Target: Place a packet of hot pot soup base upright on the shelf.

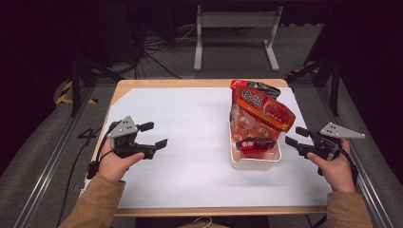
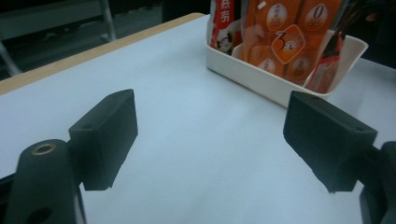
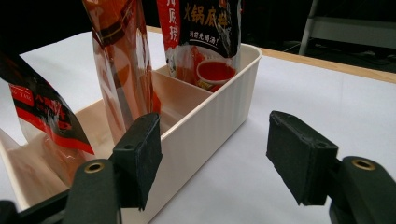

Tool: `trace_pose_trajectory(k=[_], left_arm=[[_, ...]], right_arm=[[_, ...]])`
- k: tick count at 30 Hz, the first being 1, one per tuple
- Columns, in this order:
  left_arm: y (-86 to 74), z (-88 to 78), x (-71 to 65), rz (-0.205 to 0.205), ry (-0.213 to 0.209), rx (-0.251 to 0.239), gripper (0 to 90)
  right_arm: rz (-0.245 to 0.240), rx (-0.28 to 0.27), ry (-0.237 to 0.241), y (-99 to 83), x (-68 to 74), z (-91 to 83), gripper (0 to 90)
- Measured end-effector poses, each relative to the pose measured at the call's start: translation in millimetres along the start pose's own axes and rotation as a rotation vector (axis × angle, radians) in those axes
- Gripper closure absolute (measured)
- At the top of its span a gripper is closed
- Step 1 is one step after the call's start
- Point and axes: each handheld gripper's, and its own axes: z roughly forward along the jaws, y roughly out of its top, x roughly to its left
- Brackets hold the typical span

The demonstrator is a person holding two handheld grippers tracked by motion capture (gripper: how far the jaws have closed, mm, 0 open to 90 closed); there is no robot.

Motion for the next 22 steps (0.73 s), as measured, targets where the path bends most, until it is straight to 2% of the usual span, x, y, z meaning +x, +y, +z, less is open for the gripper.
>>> trace_pose_trajectory(k=[1, 3, 6, 11, 13, 14, 17, 22], left_arm=[[-2.9, -1.9, 1.6, 0.004, 0.013, -0.004, 18.0], [-10.7, -6.4, 6.2, -0.022, 0.030, -0.021, 18.8], [-19.9, -8.9, 13.0, -0.063, 0.025, -0.017, 18.4], [-29.7, -10.7, 23.7, -0.128, 0.041, -0.018, 18.0], [-31.9, -11.7, 26.2, -0.157, 0.067, -0.022, 18.2], [-32.7, -12.4, 26.9, -0.170, 0.095, -0.018, 18.6], [-33.0, -13.4, 27.5, -0.169, 0.103, -0.029, 18.7], [-34.9, -12.2, 27.0, -0.151, 0.102, -0.011, 18.0]], right_arm=[[-0.001, -0.001, -0.001, -0.2, 0.0, 0.0, 35.2], [-0.002, -0.001, 0.003, -1.1, 0.0, -0.1, 34.9], [0.000, -0.001, -0.001, -2.9, -1.2, -0.3, 34.6], [0.001, 0.003, -0.008, -4.6, -1.2, 0.8, 34.5], [-0.001, 0.002, -0.007, -4.5, -0.5, 1.2, 34.6], [-0.002, 0.002, -0.006, -4.4, -0.1, 1.2, 34.6], [-0.006, 0.001, -0.007, -4.3, 0.5, 1.0, 35.2], [-0.010, 0.004, -0.009, -4.0, 1.1, -1.1, 39.2]])
